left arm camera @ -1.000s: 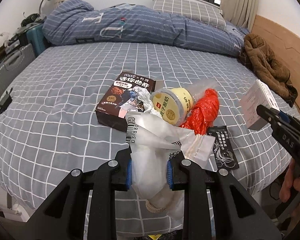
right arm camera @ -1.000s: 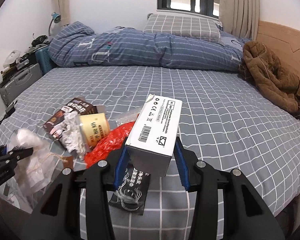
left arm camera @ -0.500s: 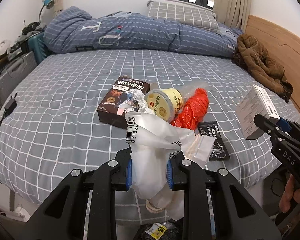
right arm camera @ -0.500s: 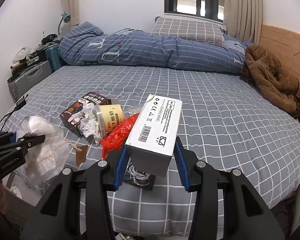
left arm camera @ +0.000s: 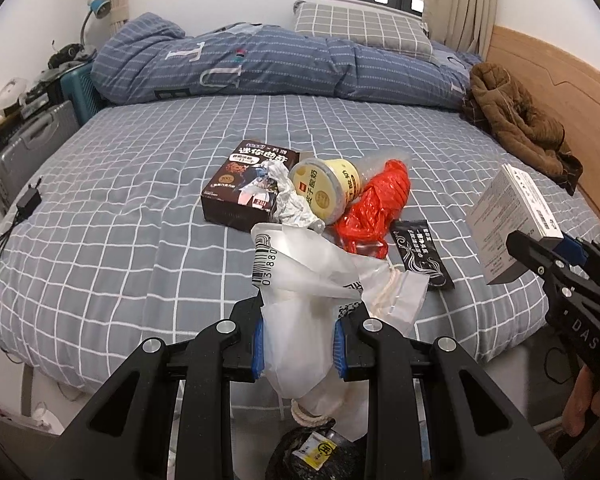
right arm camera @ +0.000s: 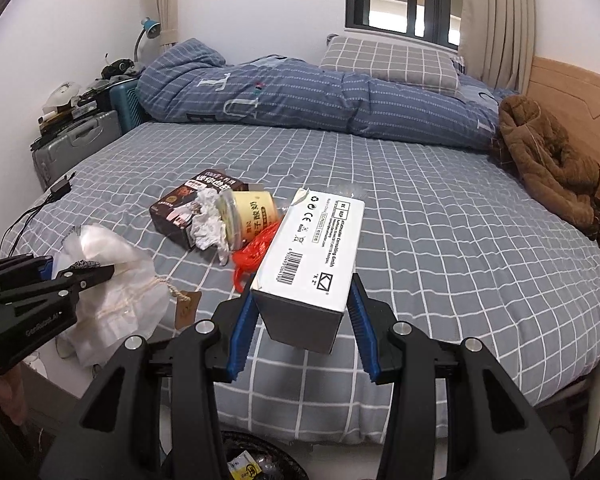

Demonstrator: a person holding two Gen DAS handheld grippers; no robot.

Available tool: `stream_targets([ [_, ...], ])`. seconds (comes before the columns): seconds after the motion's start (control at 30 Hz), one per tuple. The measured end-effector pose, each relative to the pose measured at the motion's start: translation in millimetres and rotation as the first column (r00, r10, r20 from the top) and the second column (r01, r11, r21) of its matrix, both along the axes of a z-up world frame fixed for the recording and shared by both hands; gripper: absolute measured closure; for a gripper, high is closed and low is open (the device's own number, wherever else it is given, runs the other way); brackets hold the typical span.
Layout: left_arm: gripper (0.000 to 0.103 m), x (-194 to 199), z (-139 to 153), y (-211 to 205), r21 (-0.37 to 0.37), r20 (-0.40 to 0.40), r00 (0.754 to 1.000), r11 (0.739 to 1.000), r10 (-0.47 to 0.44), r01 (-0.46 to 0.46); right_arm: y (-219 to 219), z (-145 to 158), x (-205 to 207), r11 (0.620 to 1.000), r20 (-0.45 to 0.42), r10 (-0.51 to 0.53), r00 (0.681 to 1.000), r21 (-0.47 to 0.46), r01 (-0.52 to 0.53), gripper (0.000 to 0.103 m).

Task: Collect trash

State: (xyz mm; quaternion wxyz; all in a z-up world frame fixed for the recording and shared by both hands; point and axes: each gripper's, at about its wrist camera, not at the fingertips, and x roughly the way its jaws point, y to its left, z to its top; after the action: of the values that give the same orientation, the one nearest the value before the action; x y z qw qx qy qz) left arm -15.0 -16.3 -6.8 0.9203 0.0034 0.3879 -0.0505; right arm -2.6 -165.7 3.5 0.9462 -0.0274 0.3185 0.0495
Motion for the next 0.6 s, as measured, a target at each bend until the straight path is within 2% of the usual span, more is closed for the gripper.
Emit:
stream_targets([
  [0.6,0.079,-42.3,-15.2,-13.5,0.002,-0.038,0.999,1.000,-0.019,0.019,6.3,-14.9,-51.5,1.000,-0.041,0.018,0.999,0.010,-0.017,0.061],
])
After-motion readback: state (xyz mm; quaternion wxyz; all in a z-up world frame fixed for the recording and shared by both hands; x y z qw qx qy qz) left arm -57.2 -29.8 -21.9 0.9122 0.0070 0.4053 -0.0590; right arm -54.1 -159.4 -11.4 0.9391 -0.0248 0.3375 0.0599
